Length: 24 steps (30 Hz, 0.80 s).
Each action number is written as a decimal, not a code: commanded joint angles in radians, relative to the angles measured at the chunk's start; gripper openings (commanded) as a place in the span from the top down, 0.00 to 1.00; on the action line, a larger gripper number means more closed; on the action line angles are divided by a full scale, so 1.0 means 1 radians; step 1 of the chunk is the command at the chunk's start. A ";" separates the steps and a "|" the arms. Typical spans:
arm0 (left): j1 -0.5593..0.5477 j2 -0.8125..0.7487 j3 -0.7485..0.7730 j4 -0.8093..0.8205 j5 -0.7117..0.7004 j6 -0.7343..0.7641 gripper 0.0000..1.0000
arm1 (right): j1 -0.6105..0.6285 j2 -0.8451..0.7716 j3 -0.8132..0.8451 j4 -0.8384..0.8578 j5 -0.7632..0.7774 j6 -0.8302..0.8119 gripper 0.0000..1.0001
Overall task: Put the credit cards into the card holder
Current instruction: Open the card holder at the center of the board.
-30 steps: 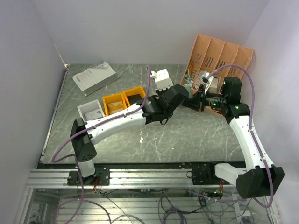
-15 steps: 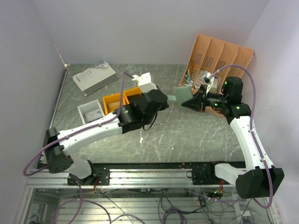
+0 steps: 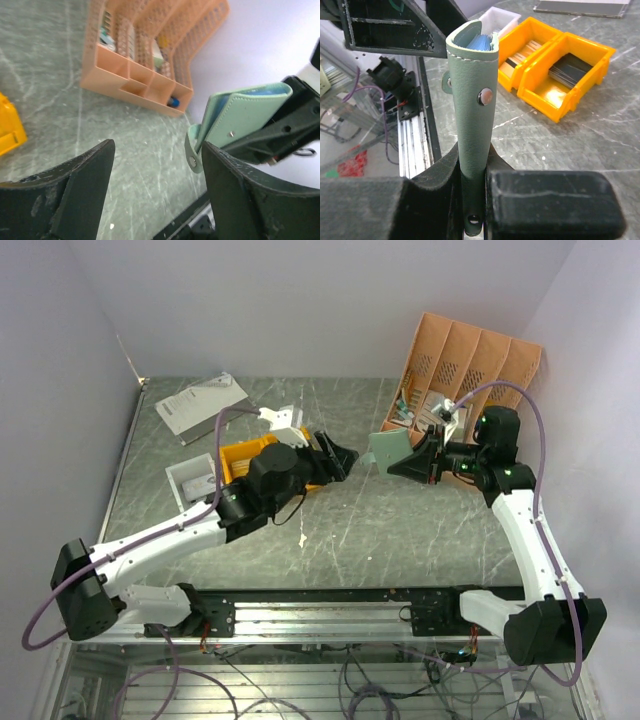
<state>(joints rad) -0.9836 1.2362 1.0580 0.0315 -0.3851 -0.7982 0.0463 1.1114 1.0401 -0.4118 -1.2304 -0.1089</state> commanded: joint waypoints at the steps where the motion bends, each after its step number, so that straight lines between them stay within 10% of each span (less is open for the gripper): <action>1: 0.061 -0.062 -0.109 0.278 0.325 0.012 0.16 | -0.005 -0.004 -0.030 0.073 -0.115 0.045 1.00; 7: 0.169 -0.086 -0.224 0.538 0.581 -0.101 0.08 | -0.005 0.001 -0.087 0.207 -0.202 0.155 1.00; 24: 0.171 0.112 -0.059 0.345 0.738 -0.010 0.30 | -0.006 0.006 -0.155 0.405 -0.251 0.333 1.00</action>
<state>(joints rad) -0.8143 1.3487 0.9848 0.4000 0.2993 -0.8413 0.0448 1.1145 0.8951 -0.0586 -1.4570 0.1944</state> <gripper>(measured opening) 0.713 0.101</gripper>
